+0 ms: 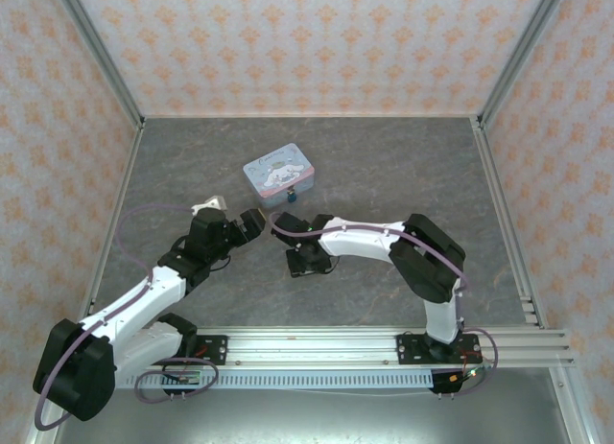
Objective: Unlock the padlock with the key
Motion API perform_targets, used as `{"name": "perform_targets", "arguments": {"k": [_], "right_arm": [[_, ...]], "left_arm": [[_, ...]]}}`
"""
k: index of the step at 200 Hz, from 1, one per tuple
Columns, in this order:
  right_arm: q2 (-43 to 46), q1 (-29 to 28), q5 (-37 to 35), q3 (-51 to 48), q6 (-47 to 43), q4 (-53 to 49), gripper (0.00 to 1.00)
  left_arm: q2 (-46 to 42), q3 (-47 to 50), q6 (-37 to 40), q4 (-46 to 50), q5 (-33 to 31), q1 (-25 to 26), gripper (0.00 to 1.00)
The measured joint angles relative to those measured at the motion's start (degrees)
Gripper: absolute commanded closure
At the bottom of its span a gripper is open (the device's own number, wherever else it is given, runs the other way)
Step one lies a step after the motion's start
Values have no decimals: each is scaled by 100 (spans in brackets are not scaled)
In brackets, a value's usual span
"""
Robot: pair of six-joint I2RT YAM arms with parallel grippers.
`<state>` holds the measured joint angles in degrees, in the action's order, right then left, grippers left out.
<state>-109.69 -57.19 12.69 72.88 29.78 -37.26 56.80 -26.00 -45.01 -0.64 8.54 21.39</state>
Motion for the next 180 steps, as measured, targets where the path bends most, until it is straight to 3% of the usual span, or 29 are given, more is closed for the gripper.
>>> {"name": "perform_targets", "arguments": {"k": [180], "right_arm": [[122, -37, -107, -7, 24, -195, 94]], "left_arm": [[26, -129, 2, 160, -26, 0, 0]]}}
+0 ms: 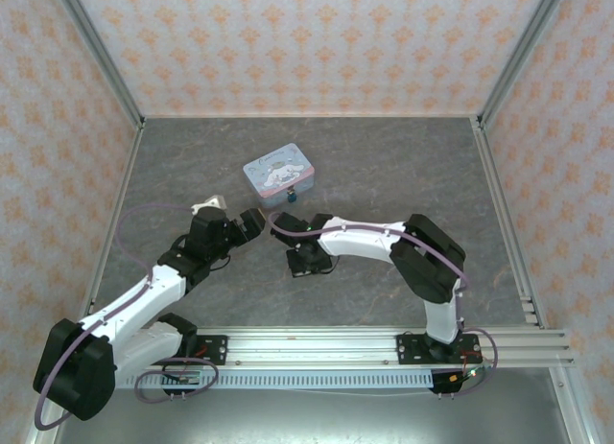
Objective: Unlock the padlock with the key
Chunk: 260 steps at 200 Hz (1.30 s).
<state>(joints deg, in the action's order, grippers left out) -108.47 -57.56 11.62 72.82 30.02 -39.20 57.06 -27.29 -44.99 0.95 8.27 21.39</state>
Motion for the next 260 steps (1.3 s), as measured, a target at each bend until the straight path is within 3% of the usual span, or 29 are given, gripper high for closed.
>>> {"name": "perform_targets", "arguments": {"k": [31, 65, 103, 152, 199, 260], "right_arm": [[90, -17, 17, -85, 20, 7, 100], [313, -17, -13, -341, 17, 131, 100], [1141, 101, 68, -962, -24, 798, 100], [2752, 975, 953, -2210, -157, 2745, 100], [3871, 1751, 2087, -2916, -306, 4625, 100], [4824, 2000, 3386, -2889, -616, 5431, 100]], "left_arm": [[0, -44, 0, 20, -15, 0, 0], [-2, -109, -13, 59, -4, 0, 0], [-68, -238, -195, 44, 240, 0, 2], [-236, -568, -457, -444, 929, 31, 10], [-260, -1196, -439, -1113, 1648, 372, 20], [162, -1996, -223, -1805, 2444, 1019, 35]]}}
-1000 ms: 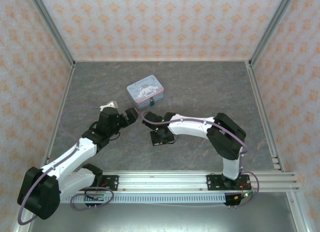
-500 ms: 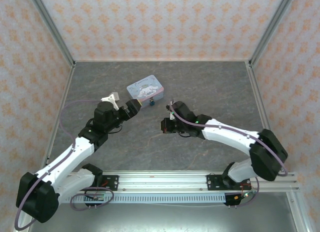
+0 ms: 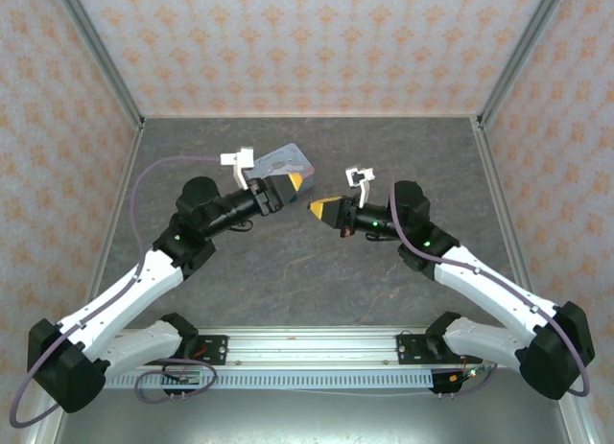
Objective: Unlock the padlock with the key
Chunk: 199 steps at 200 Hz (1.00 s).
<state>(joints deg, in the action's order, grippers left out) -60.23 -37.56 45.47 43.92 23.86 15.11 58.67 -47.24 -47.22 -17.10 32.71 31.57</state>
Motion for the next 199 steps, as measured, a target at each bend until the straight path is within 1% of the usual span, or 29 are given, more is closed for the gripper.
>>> {"name": "perform_targets", "arguments": {"k": [23, 45, 104, 139, 182, 199], "right_arm": [[28, 0, 304, 111, -129, -57, 100], [31, 0, 481, 120, -166, -120, 100], [52, 0, 535, 155, -188, -249, 100], [66, 0, 450, 247, -186, -267, 100], [66, 0, 271, 302, -184, -269, 100], [66, 0, 229, 302, -184, -269, 100]], "left_arm": [[197, -168, 127, -66, 216, 177, 42], [317, -229, 232, -74, 348, 229, 48], [374, -256, 492, -4, 577, 295, 56], [374, -260, 603, 74, 654, 332, 60], [374, -334, 778, 186, 763, 332, 74], [374, -352, 815, 214, 761, 332, 82]]}}
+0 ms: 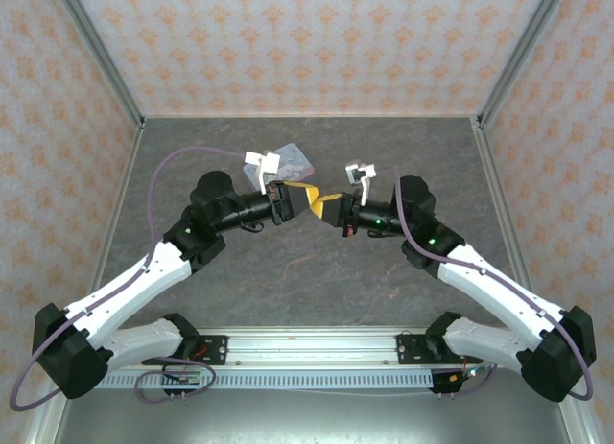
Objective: Unlock the padlock with the key
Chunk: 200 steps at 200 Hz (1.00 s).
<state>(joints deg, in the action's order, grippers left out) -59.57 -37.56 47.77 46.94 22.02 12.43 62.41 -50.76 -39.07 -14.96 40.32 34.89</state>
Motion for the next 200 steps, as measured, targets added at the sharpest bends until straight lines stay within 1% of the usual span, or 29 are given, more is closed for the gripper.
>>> {"name": "perform_targets", "arguments": {"k": [15, 85, 104, 116, 119, 138, 159, 173, 185, 200], "right_arm": [[2, 0, 0, 2, 7, 0, 100], [7, 2, -4, 2, 195, 4, 100], [7, 2, -15, 2, 236, 4, 100], [11, 2, -17, 2, 240, 4, 100], [13, 2, -17, 2, 240, 4, 99], [39, 15, -35, 2, 236, -13, 91], [111, 66, -109, 0, 186, -92, 75], [247, 149, -223, -48, 188, -98, 67], [382, 203, -278, -116, 214, -66, 63], [494, 225, -280, -179, 271, 35, 59]], "left_arm": [[0, -2, 20, 61, -7, 0, 86], [0, -15, 92, 173, -22, 0, 87], [0, -20, 160, 192, -26, 0, 93], [0, -20, 184, 195, -33, 0, 99], [0, -20, 197, 195, -33, 0, 100], [0, -20, 210, 195, -55, 0, 100], [0, -22, 210, 212, -70, 7, 100], [0, -22, 210, 234, -70, 39, 100], [0, -28, 210, 264, -70, 66, 100], [0, -59, 210, 302, -70, 74, 100]]}}
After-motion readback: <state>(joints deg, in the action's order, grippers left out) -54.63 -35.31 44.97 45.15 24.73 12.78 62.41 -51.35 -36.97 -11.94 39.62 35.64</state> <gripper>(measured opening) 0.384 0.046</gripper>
